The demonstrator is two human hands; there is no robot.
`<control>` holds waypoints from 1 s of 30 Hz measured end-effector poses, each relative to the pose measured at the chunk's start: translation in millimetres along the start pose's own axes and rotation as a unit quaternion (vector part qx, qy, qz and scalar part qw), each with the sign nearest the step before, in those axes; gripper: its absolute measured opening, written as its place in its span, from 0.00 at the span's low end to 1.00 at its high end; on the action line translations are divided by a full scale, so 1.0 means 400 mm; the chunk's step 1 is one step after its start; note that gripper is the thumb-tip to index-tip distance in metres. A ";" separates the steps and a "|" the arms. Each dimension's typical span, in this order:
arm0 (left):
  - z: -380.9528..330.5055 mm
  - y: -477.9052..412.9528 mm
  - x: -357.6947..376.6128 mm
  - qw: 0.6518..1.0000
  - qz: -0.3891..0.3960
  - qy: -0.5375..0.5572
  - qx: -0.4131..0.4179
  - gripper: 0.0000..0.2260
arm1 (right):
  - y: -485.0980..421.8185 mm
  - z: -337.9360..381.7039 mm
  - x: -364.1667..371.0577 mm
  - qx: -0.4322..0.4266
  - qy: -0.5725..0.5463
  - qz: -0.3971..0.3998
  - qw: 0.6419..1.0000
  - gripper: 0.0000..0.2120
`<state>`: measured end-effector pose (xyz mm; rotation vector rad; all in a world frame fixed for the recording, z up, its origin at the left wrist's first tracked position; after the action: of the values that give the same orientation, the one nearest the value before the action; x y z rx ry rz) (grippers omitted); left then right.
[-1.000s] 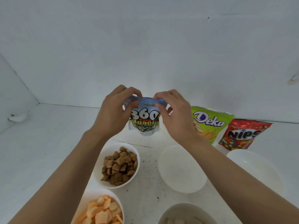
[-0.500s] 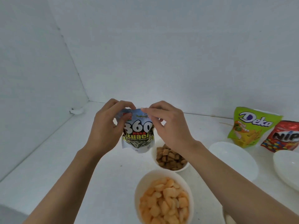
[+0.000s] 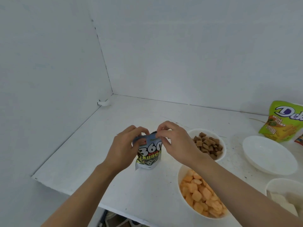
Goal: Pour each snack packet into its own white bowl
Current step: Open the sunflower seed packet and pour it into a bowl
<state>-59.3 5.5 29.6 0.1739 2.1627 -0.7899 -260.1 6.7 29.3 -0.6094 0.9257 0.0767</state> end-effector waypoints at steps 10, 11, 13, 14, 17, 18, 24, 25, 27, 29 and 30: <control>0.051 0.040 -0.024 0.999 -0.022 0.000 0.031 0.15 | -0.012 0.010 0.046 -0.051 0.023 -0.044 0.997 0.12; 0.057 0.046 -0.023 0.999 -0.029 -0.003 0.039 0.15 | -0.012 0.008 0.049 -0.059 0.030 -0.051 0.996 0.13; 0.064 0.055 -0.022 0.998 -0.040 -0.007 0.052 0.13 | -0.009 0.006 0.049 -0.072 0.041 -0.065 0.994 0.13; 0.066 0.057 -0.022 0.997 -0.044 -0.004 0.055 0.13 | -0.010 0.006 0.050 -0.074 0.042 -0.070 0.994 0.11; 0.070 0.054 -0.026 0.998 -0.042 0.008 0.049 0.11 | -0.017 0.011 0.055 -0.060 0.025 -0.069 0.995 0.05; 0.070 0.049 -0.029 0.999 -0.033 0.009 0.042 0.10 | -0.021 0.013 0.055 -0.051 0.021 -0.063 0.997 0.04; 0.056 -0.001 -0.056 0.994 0.082 0.061 -0.048 0.10 | -0.039 0.013 0.063 0.005 0.013 0.001 1.000 0.03; 0.053 -0.014 -0.061 0.991 0.098 0.065 -0.063 0.11 | -0.041 0.013 0.063 0.002 0.016 0.002 1.000 0.02; 0.052 -0.041 -0.068 0.978 0.143 0.088 -0.123 0.09 | -0.044 0.013 0.063 -0.013 0.028 -0.002 1.000 0.02; 0.051 -0.060 -0.065 0.949 0.196 0.128 -0.211 0.09 | -0.045 0.014 0.063 -0.030 0.035 -0.004 0.999 0.01; 0.049 -0.067 -0.063 0.934 0.220 0.144 -0.243 0.09 | -0.045 0.013 0.064 -0.038 0.033 -0.006 0.999 0.02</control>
<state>-39.8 -24.0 51.7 0.5194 2.3923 0.0386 -235.0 -10.6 20.0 -0.6908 0.9873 0.0813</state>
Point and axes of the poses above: each hand's wrist, its own y-axis away from the middle knuckle, its own x-axis out of the palm, z = x × y, the point moved 2 cm from there along -y, towards the middle knuckle, and after that the axes turned 4 degrees about x, right-handed, at the moved point
